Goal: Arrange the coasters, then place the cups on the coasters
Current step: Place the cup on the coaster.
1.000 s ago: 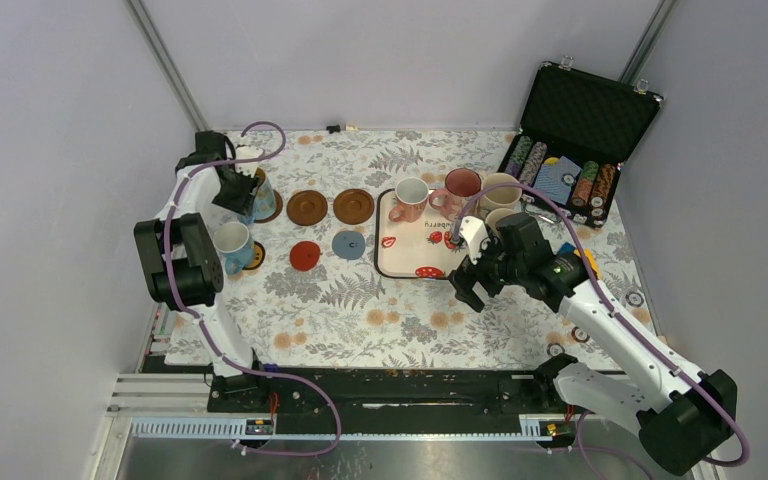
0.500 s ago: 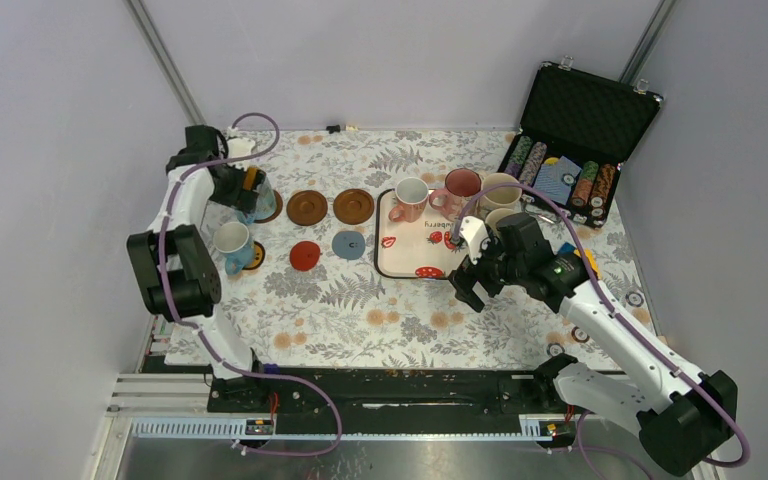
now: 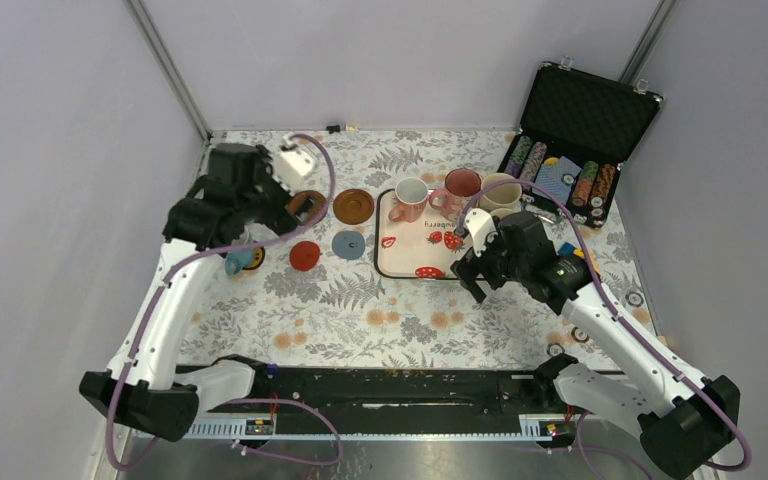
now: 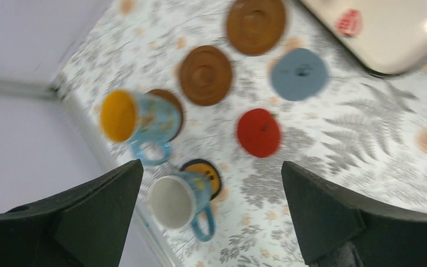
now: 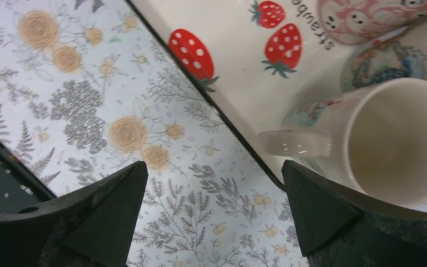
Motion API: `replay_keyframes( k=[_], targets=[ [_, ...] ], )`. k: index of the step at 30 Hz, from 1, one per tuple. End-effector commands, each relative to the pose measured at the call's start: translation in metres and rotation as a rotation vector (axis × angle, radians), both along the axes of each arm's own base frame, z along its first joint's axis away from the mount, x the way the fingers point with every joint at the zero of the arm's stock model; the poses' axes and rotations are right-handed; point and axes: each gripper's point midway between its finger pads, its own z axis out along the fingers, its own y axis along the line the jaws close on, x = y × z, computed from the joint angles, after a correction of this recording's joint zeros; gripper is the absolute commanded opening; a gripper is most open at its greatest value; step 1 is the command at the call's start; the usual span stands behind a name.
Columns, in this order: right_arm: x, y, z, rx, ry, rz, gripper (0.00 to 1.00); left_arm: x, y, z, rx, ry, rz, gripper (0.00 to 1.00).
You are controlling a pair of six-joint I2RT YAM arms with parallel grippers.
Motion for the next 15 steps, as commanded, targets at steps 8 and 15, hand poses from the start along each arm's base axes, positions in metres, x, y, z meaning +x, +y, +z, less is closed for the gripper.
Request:
replay_keyframes(
  k=[8, 15],
  targets=[
    [0.035, -0.023, 0.013, -0.038, -0.123, -0.173, 1.00, -0.041, -0.090, -0.058, 0.055, 0.179, -0.230, 0.99],
    [0.042, -0.035, 0.017, -0.054, -0.158, -0.233, 1.00, -0.036, -0.119, -0.085, 0.076, 0.241, -0.280, 0.99]
  ],
)
